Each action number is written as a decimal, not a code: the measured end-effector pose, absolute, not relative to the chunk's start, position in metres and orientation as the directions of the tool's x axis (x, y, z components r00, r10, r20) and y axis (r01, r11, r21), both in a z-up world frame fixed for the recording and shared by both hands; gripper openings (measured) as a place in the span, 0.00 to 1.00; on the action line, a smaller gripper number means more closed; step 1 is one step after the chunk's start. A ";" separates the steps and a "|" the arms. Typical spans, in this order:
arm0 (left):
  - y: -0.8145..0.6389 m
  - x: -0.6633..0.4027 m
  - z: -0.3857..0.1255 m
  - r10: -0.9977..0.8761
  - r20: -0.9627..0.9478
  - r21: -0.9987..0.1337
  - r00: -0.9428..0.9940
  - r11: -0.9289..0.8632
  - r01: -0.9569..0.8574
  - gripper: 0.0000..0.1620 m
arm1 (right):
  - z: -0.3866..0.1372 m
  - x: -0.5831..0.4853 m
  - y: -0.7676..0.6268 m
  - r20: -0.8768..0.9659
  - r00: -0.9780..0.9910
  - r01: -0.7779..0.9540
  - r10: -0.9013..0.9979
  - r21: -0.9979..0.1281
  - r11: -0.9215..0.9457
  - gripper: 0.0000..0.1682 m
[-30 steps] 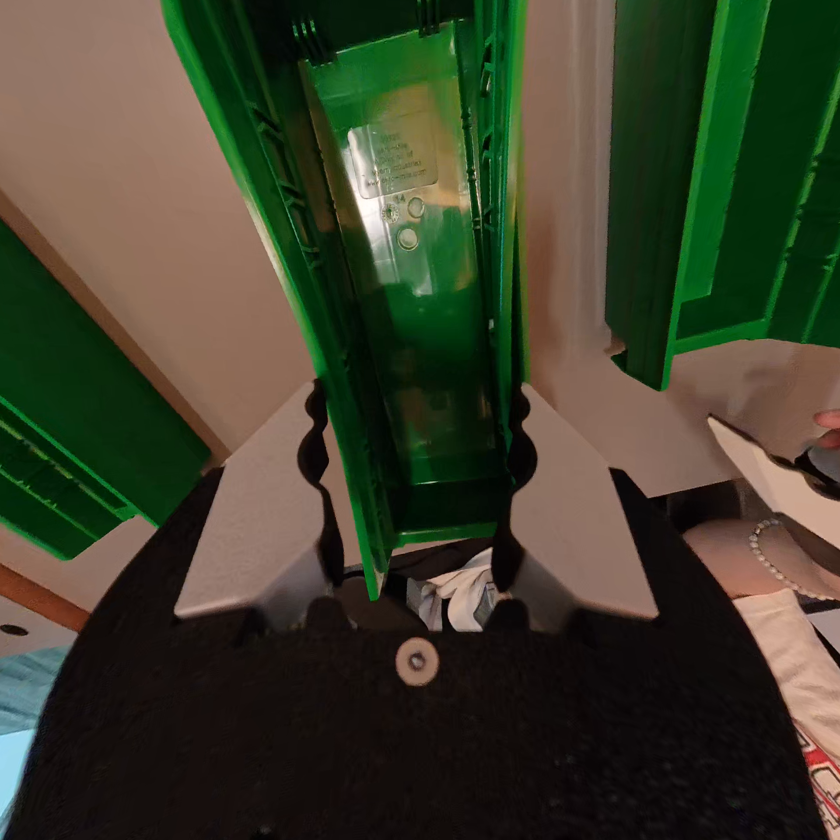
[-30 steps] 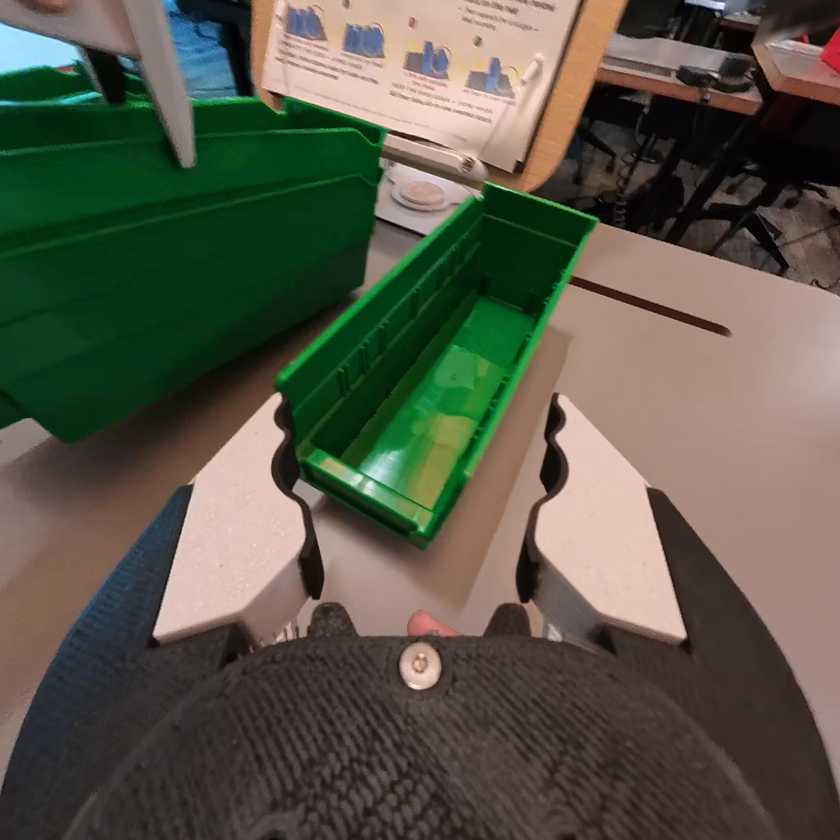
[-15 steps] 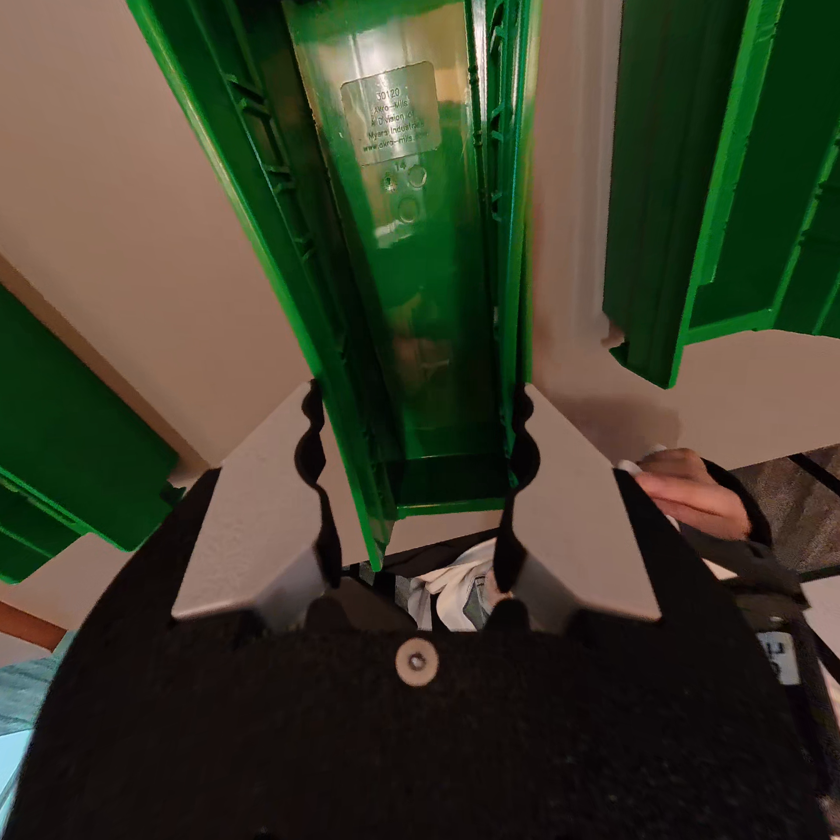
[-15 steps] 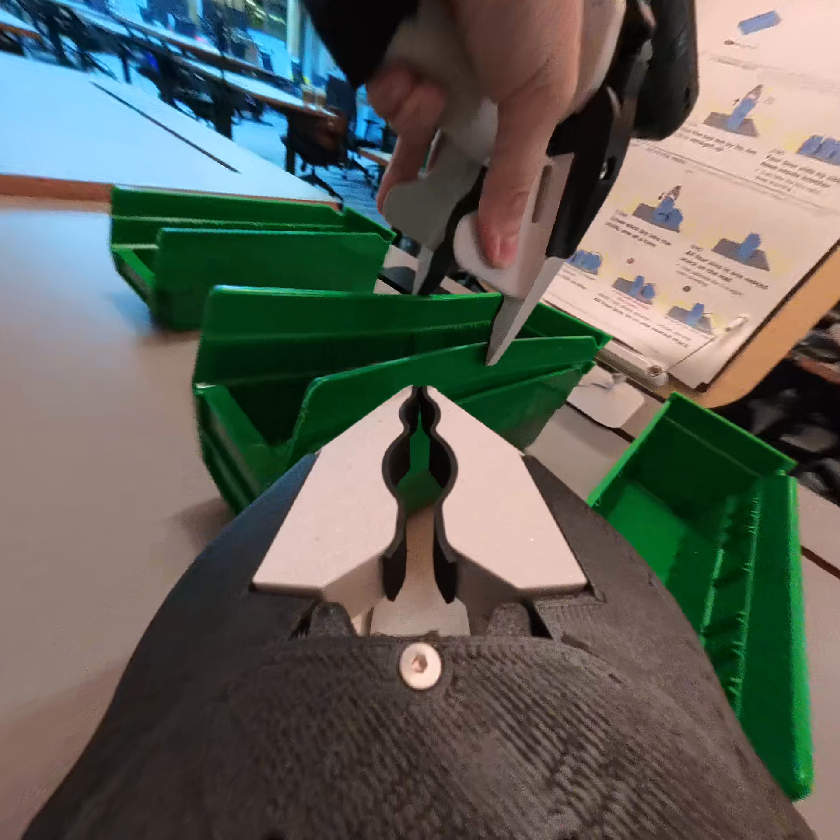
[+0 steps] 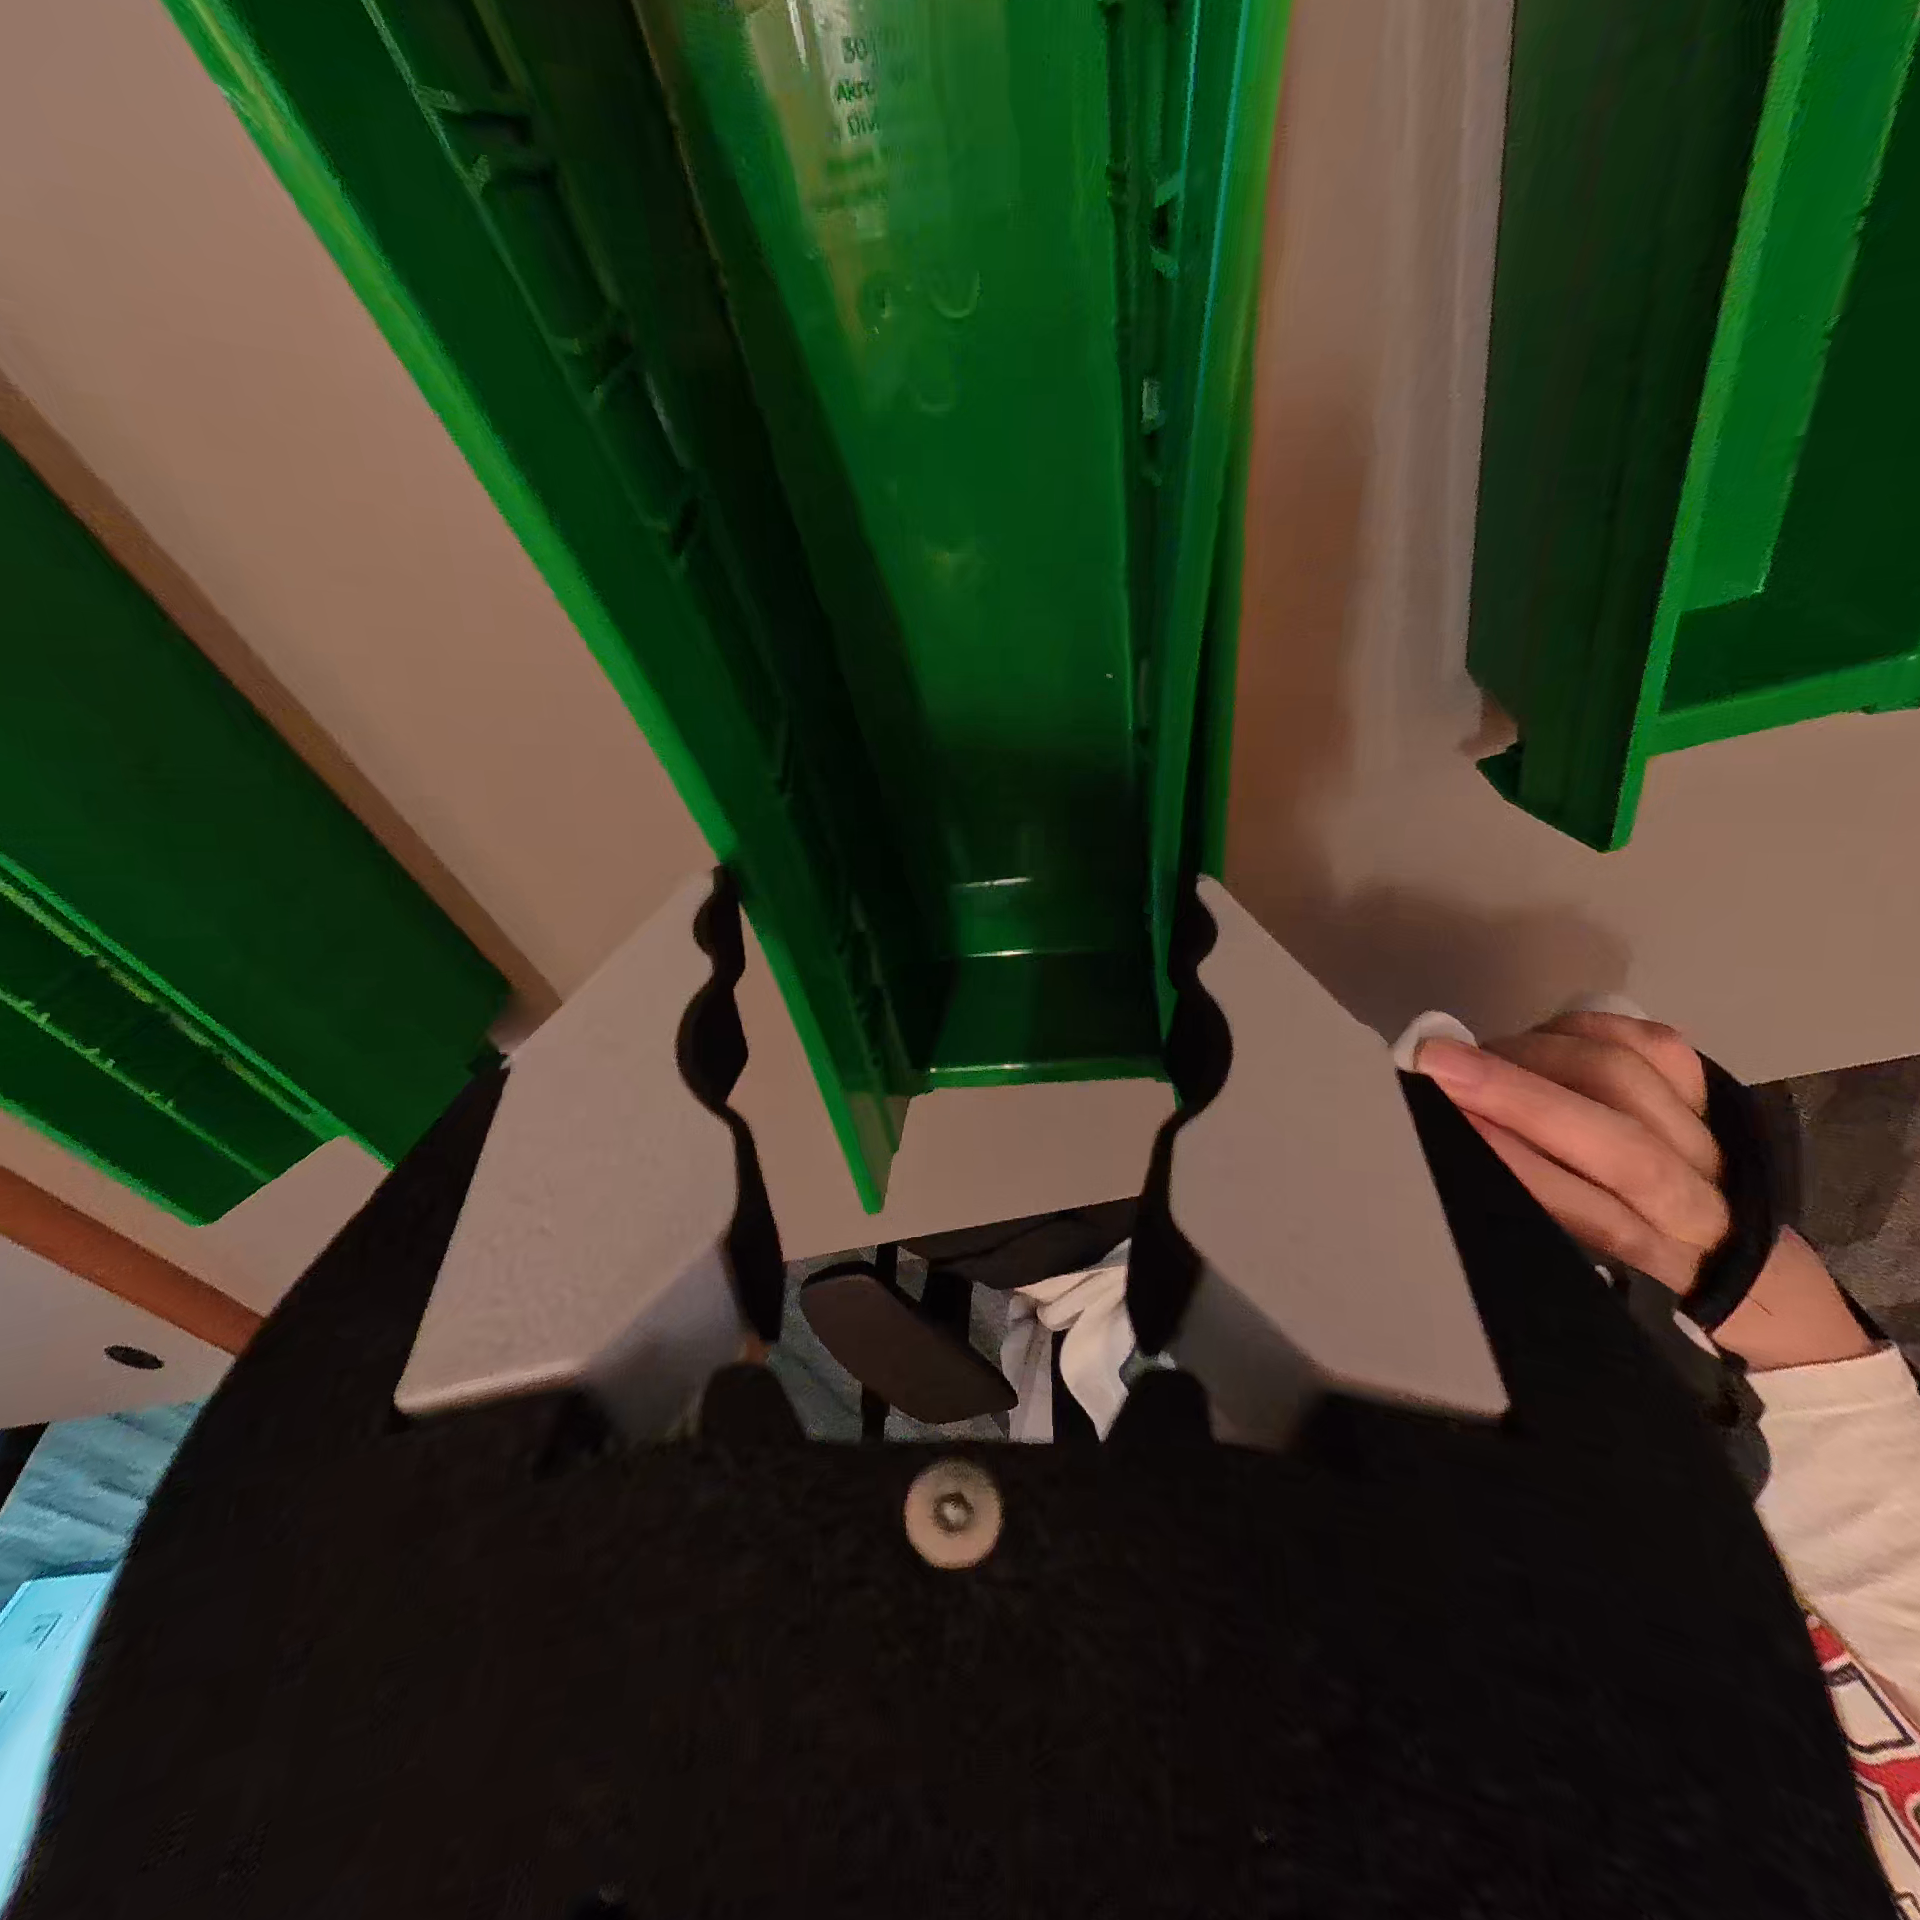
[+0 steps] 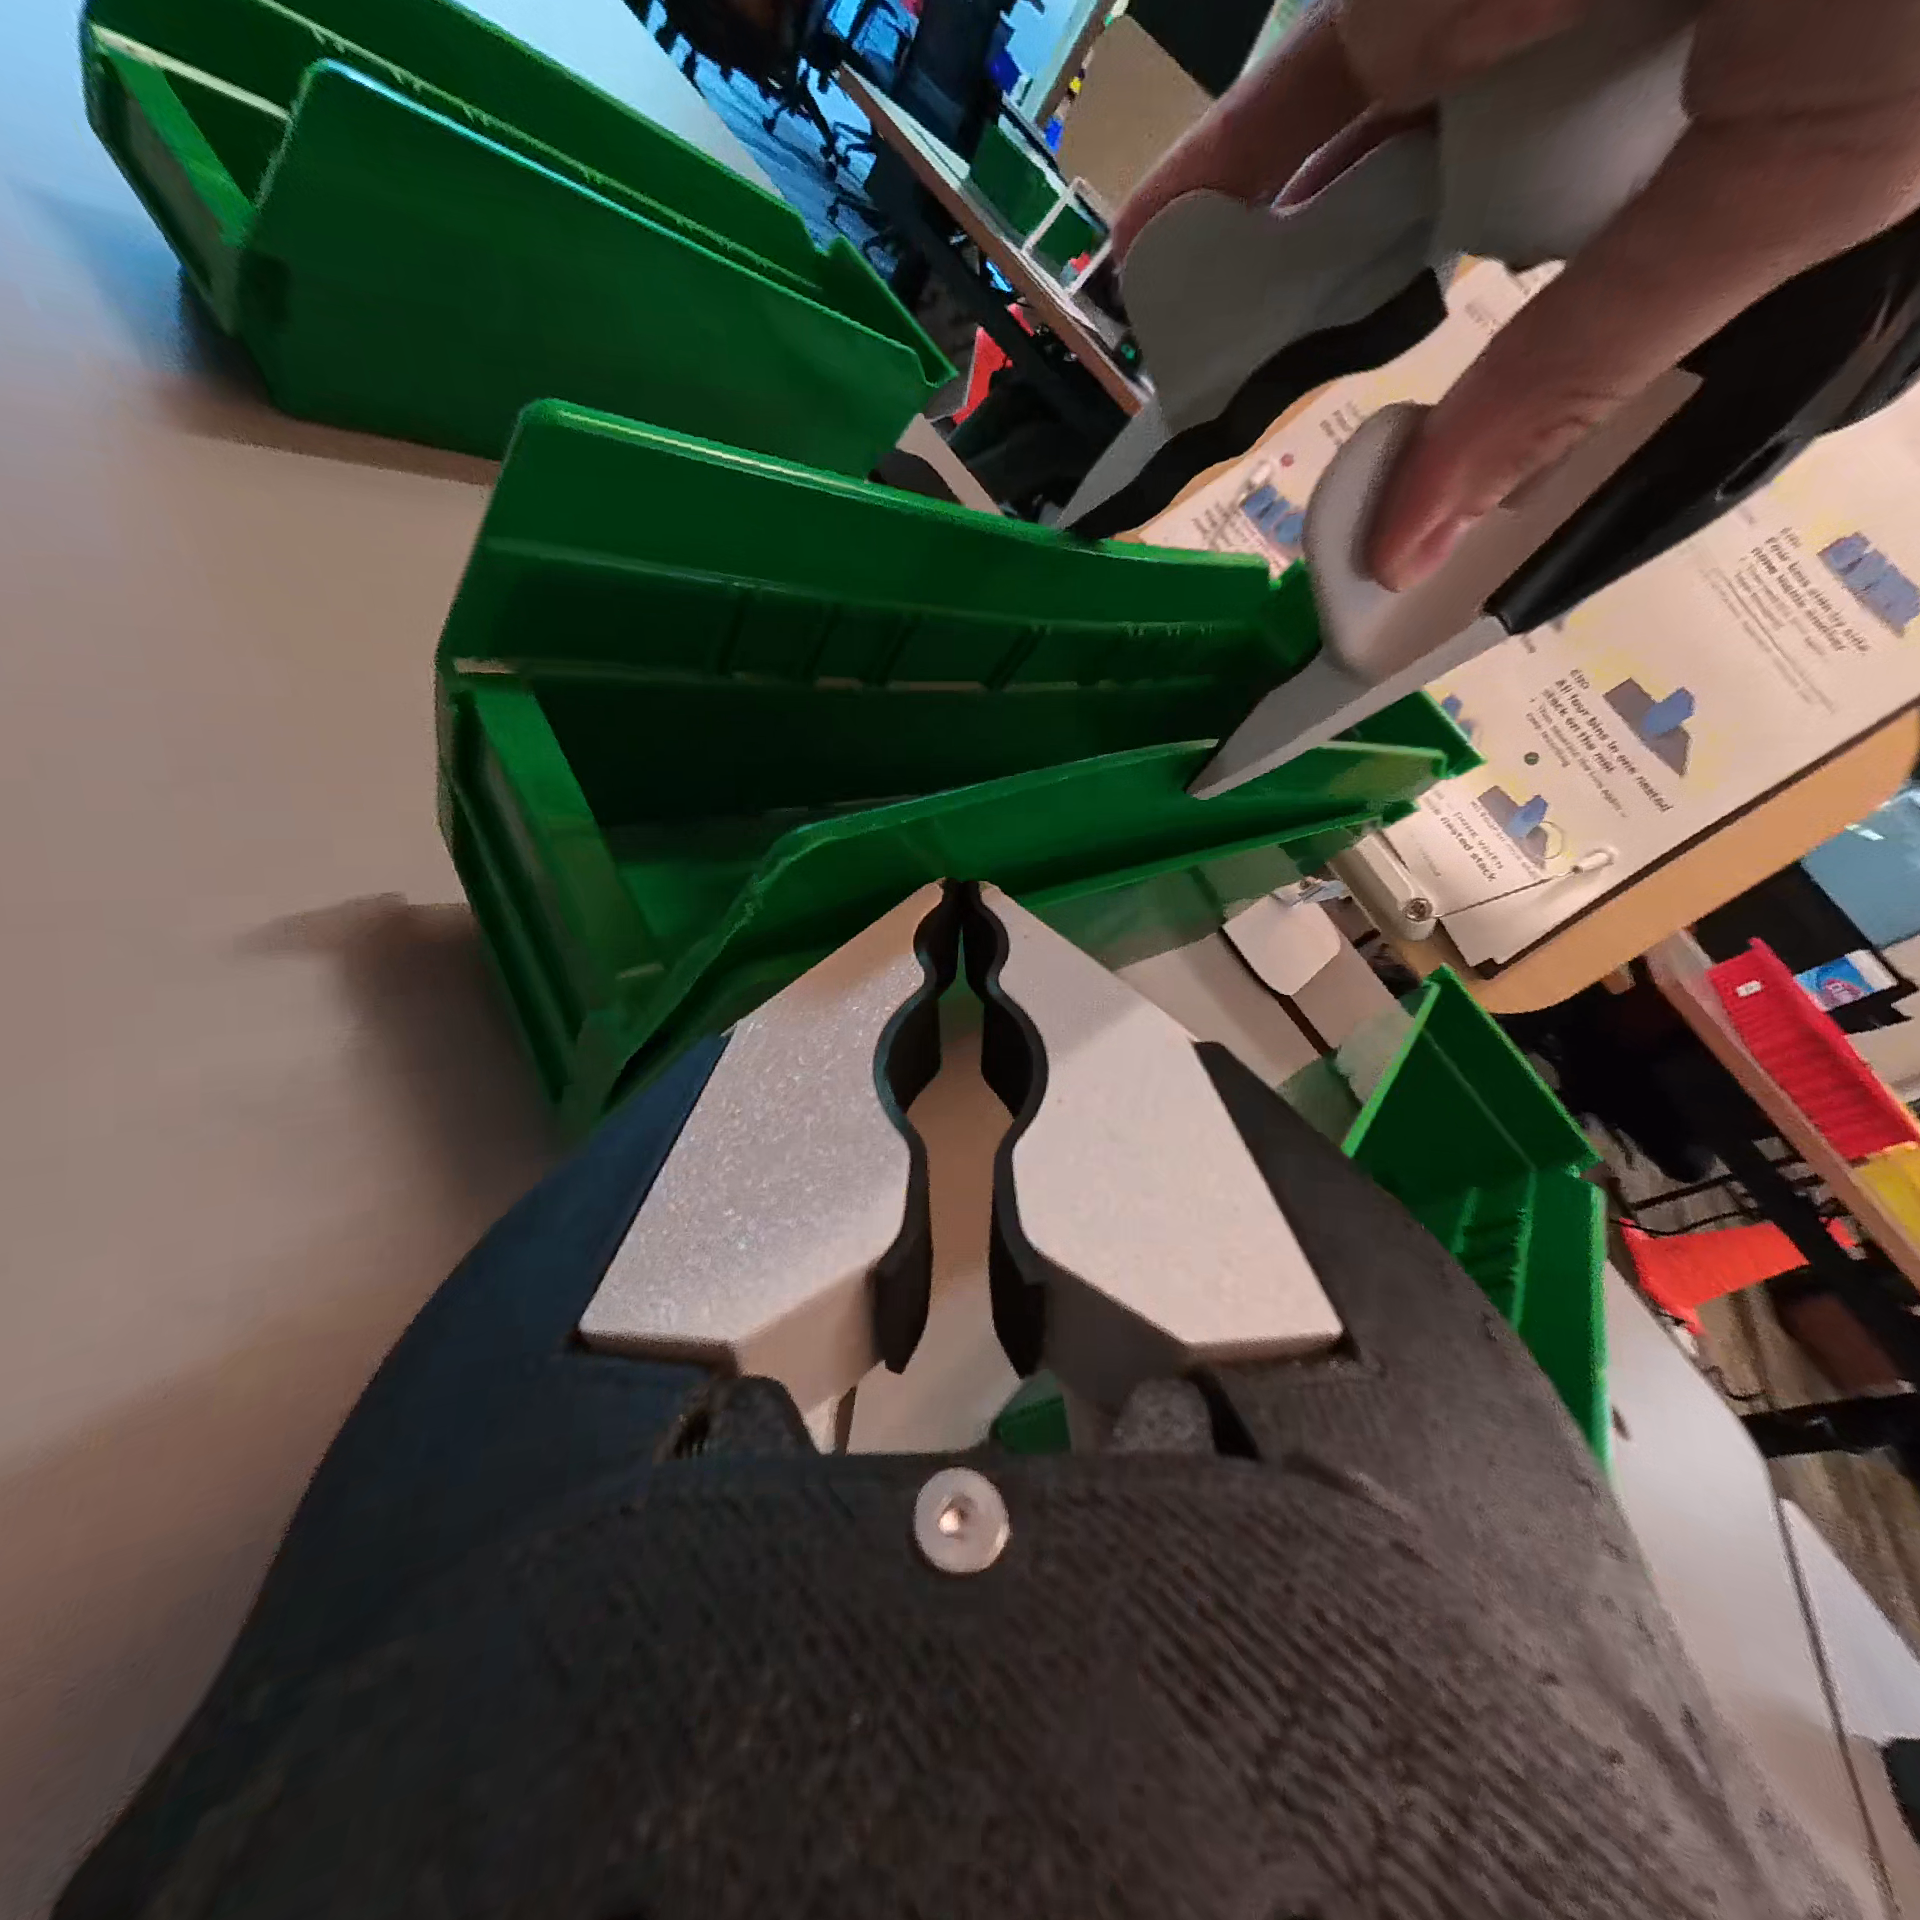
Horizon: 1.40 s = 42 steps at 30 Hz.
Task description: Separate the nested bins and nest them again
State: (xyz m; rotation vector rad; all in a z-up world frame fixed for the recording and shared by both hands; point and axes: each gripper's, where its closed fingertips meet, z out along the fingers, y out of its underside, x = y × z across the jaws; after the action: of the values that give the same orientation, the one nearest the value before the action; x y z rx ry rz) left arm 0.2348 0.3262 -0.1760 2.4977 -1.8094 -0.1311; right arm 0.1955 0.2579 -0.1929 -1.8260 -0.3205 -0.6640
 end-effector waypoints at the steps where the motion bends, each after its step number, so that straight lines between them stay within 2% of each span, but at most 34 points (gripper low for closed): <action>1: 0.326 0.235 -0.175 -0.950 -0.044 0.097 0.309 -0.312 -0.945 0.50 | -0.193 0.196 0.258 0.599 0.794 0.533 -0.102 -0.767 -0.356 0.00; 9: 0.325 0.237 -0.174 -0.949 -0.053 0.094 0.311 -0.314 -0.945 0.50 | -0.195 0.199 0.258 0.551 0.827 0.489 -0.114 -0.805 -0.336 0.00; 13: 0.325 0.243 -0.179 -0.954 -0.038 0.051 0.297 -0.299 -0.953 0.52 | -0.196 0.200 0.258 0.556 0.822 0.491 -0.126 -0.803 -0.339 0.00; 19: 0.325 0.238 -0.173 -0.956 -0.035 0.106 0.290 -0.292 -0.950 0.51 | -0.195 0.198 0.258 0.568 0.813 0.501 -0.126 -0.794 -0.344 0.00; 28: 0.322 0.241 -0.174 -0.951 0.034 0.085 0.309 -0.305 -0.948 0.52 | -0.186 0.198 0.252 0.499 0.860 0.447 -0.106 -0.837 -0.316 0.00; 33: 0.323 0.240 -0.189 -0.964 0.008 0.085 0.267 -0.265 -0.961 0.56 | -0.183 0.206 0.247 0.475 0.872 0.421 -0.118 -0.850 -0.316 0.00; 40: 0.327 0.241 -0.193 -0.973 -0.014 -0.017 0.231 -0.231 -0.973 0.63 | -0.184 0.210 0.244 0.436 0.892 0.384 -0.117 -0.870 -0.310 0.00; 42: 0.326 0.230 -0.196 -0.974 -0.021 0.019 0.225 -0.226 -0.974 0.71 | -0.185 0.210 0.244 0.427 0.897 0.376 -0.116 -0.874 -0.309 0.00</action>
State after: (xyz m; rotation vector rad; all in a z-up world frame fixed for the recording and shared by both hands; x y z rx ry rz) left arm 0.2302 0.3260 -0.1963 2.4575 -1.9540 -0.0447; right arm 0.2099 0.2442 -0.1850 -1.8239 -0.1948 -0.4933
